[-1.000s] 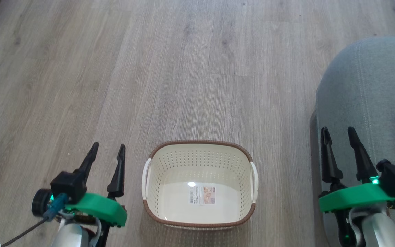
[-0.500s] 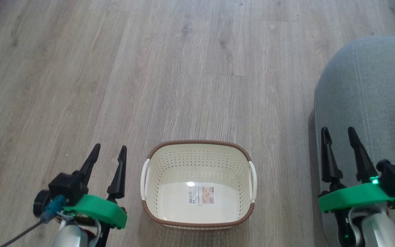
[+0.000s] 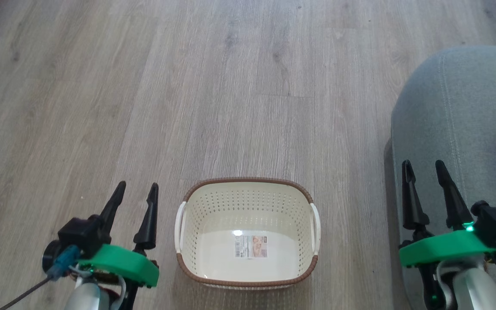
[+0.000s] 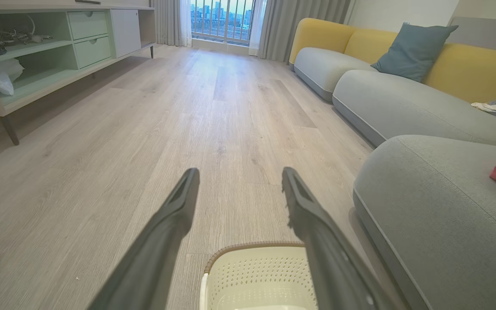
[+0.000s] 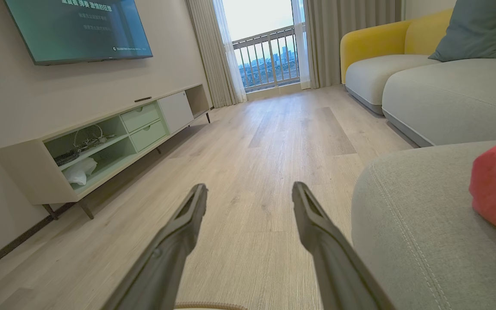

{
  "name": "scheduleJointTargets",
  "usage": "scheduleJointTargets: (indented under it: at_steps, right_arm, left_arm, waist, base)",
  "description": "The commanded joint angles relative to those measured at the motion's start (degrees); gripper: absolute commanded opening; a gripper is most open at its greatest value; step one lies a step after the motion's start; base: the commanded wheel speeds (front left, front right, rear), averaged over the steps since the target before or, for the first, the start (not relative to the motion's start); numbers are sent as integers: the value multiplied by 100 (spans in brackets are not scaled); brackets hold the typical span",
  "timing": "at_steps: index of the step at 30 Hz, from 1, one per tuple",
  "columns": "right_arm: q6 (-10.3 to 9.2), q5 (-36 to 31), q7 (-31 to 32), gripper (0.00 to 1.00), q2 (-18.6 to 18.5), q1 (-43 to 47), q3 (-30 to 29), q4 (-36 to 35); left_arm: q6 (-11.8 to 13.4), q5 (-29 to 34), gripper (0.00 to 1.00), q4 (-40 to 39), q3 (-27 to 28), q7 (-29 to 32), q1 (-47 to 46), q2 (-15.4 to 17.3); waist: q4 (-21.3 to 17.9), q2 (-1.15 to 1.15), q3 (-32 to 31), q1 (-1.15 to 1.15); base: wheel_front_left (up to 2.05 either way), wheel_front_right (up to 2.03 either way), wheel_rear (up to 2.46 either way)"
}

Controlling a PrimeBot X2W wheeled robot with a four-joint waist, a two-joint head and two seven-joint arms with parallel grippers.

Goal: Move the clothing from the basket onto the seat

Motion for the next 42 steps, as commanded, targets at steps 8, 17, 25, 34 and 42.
scheduleJointTargets:
  at_steps: [8, 17, 25, 34, 42]
  right_arm:
    - [0, 5, 0, 0, 5, 14, 16, 150]
    - [0, 533, 123, 0, -7, 23, 13, 334]
    - [0, 1032, 244, 0, -24, -12, 1, 360]
    - [0, 1588, 383, 0, -38, -48, -16, 386]
    - [0, 2079, 510, 0, -48, -79, -36, 408]
  left_arm:
    - [0, -94, 0, 132, -30, 1, 20, -3]
    - [3, -653, 0, 269, 2, 116, 72, 21]
    - [1, -1180, 0, 275, 39, 231, 44, 43]
    - [-1, -1769, 0, 276, 86, 362, 14, 64]
    - [-2, -2288, 0, 261, 133, 482, -7, 79]
  waist:
    - [-9, 0, -30, 0]
    - [-65, 0, -49, 0]
    - [-116, 0, -67, 0]
    - [-174, 0, -87, 0]
    - [-225, 0, -104, 0]
  base:
    - [0, 0, 0]
    - [0, 0, 0]
    - [0, 0, 0]
    - [0, 0, 0]
    - [0, 0, 0]
